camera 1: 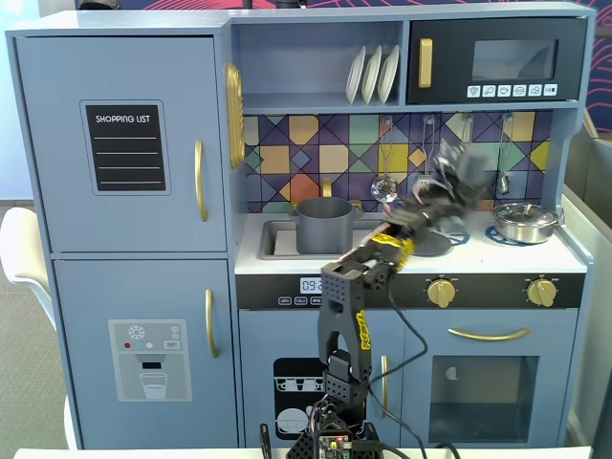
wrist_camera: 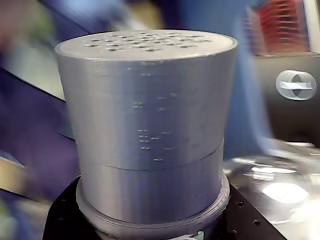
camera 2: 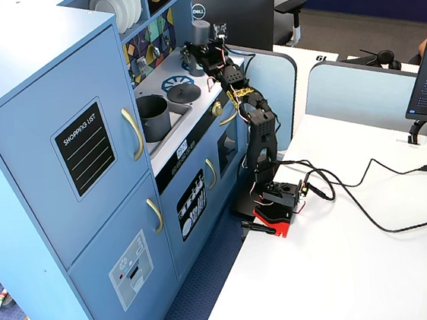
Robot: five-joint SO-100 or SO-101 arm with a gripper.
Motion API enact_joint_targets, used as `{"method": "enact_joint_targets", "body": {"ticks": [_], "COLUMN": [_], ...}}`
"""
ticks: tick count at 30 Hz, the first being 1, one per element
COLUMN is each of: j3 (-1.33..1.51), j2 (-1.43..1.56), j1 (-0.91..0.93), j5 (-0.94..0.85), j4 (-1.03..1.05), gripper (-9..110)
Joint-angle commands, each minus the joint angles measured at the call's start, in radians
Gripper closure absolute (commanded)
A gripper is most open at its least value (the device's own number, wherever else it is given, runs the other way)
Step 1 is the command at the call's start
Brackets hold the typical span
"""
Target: Put salt in the gray recipient
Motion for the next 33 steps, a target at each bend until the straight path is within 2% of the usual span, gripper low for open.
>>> {"method": "enact_joint_targets", "body": {"ticks": [1,3,7,15,25,33], "j3": [-0.175,-0.222,-0.204,-0.227,-0.227,-0.299], "j2": [0.201,0.239,0.307,0.249,0.17,0.147], "j1": [-0.15,-0.232,-0.347,-0.534,-0.695,-0.772], "j5": [0.319,0.541,0.965,1.506,1.974,2.056], "j4": [0.181,0.328,0.407,0.518,0.491,0.463], "gripper": [101,101,101,101,101,101]}}
